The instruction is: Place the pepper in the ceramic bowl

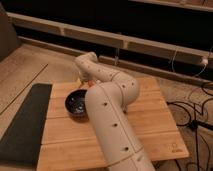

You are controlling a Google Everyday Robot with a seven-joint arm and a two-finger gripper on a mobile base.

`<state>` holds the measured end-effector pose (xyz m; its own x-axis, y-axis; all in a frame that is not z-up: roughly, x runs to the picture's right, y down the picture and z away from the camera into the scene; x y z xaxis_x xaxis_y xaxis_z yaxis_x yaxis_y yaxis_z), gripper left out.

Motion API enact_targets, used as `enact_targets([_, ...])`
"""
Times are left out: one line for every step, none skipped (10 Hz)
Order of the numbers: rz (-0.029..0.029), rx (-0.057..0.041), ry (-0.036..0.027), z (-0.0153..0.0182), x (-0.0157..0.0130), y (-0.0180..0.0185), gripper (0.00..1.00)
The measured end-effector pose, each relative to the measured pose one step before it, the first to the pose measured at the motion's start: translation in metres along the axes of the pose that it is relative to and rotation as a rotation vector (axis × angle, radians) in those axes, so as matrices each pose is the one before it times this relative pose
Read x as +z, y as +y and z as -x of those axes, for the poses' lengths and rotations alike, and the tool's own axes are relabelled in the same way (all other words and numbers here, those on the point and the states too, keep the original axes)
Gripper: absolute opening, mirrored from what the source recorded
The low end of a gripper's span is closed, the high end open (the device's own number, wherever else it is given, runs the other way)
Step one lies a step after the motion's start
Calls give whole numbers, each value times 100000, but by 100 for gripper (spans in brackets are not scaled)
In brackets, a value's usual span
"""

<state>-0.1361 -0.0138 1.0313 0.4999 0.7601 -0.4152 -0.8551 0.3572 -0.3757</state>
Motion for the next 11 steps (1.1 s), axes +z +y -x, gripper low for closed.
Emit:
enact_targets([1064,-427,1327,-66,220,397,80])
enact_targets([717,-494,1110,28,200,246,78])
enact_targets([-185,-564,455,204,93,36,70])
enact_targets([-1013,-764,-347,347,-99,-107,62])
enact_targets([-1981,-1114,-1147,750,-285,-129,48])
enact_targets([-1300,-508,-968,507,-257,-125,37])
enact_targets([-799,-340,-758,329,-129,-80,28])
enact_targets([-411,-349,-382,202,-16,88,16])
enact_targets([-103,-29,-10,39,61,113,6])
enact_targets([-47,89,41,-8,42,42,1])
enact_targets([450,364,-66,0,38,133,0])
